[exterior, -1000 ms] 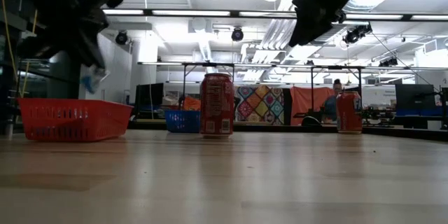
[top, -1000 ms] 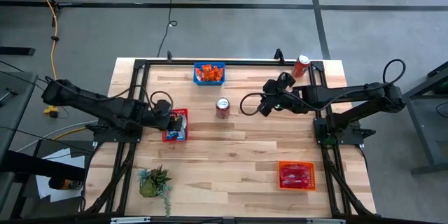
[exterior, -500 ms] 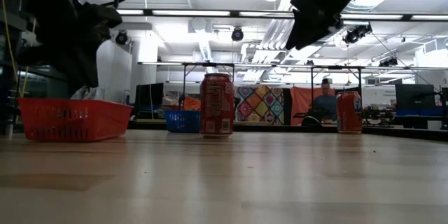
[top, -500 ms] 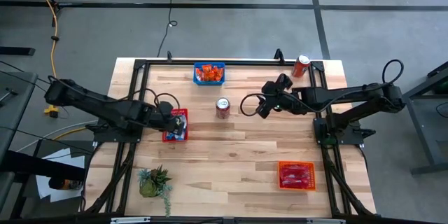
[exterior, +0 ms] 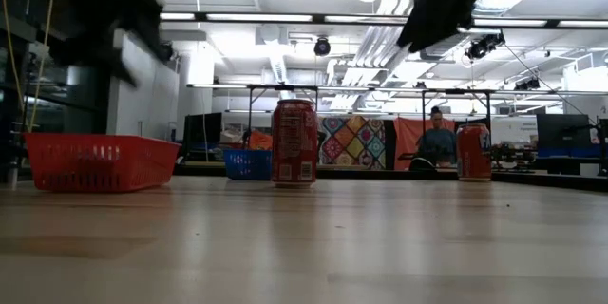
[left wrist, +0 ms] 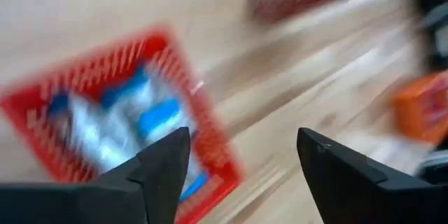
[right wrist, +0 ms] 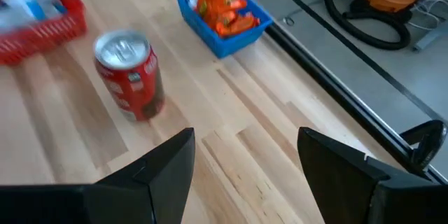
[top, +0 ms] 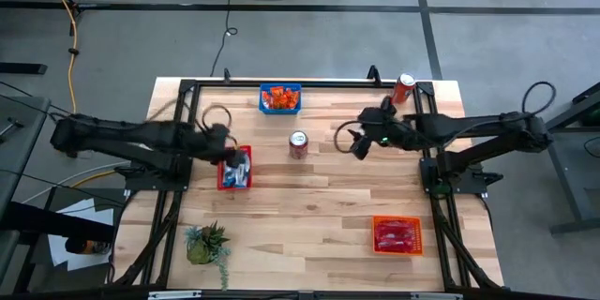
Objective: Sort candy
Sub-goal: Return to Home Position
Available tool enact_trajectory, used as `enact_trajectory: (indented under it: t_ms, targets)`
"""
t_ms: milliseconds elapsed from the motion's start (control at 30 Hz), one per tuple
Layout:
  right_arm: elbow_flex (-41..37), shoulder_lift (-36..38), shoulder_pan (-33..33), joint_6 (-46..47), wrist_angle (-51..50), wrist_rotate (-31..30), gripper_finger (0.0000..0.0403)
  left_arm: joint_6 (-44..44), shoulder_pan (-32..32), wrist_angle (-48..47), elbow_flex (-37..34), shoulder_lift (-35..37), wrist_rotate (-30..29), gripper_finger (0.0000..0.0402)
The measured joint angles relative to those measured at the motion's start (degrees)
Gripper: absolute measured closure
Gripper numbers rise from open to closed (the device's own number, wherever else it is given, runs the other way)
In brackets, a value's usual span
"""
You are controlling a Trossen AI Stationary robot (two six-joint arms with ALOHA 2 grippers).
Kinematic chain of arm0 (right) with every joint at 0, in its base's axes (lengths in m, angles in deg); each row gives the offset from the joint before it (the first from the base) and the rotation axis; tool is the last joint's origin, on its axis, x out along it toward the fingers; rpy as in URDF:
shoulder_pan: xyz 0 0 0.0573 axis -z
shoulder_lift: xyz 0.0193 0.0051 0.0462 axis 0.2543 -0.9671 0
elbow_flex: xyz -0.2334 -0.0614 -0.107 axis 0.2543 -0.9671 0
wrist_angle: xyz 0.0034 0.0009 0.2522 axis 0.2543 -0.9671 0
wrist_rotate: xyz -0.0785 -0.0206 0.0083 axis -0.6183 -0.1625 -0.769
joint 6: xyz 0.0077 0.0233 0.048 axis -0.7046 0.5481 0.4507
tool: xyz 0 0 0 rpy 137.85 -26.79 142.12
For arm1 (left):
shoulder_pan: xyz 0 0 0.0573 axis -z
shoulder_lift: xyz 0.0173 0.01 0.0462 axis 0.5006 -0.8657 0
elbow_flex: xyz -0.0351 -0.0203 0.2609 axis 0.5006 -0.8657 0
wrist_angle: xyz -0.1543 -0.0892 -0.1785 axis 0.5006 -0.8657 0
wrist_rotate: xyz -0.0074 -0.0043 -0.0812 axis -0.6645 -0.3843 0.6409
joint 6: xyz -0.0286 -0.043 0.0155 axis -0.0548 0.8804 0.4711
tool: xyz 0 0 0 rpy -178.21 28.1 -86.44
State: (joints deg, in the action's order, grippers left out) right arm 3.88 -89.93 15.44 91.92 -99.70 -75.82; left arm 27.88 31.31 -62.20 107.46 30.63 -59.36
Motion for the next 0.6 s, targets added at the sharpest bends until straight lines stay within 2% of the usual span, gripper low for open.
enact_trajectory:
  t_ms: [133,300,367,467,600]
  targets:
    - [0.00,6.10,0.00,0.38,-0.55,0.50,0.0155,-10.87,-4.50,1.99,6.19,4.33,-6.15,0.0148]
    - [0.00,13.01,0.68,3.39,-0.53,-0.64,0.0155,-32.14,-8.78,14.26,11.04,7.31,-15.30,0.0147]
    - [0.00,15.05,0.94,4.84,-0.46,-0.64,0.0155,-40.39,-10.31,20.34,11.13,7.95,-14.82,0.0147]
    - [0.00,17.23,0.90,7.66,-0.24,-0.59,0.0155,-50.55,-12.13,25.71,11.13,8.61,-10.08,0.0147]
    - [0.00,18.65,0.85,13.51,2.31,-0.08,0.0155,-54.51,-13.98,25.05,11.10,9.17,-7.40,0.0147]
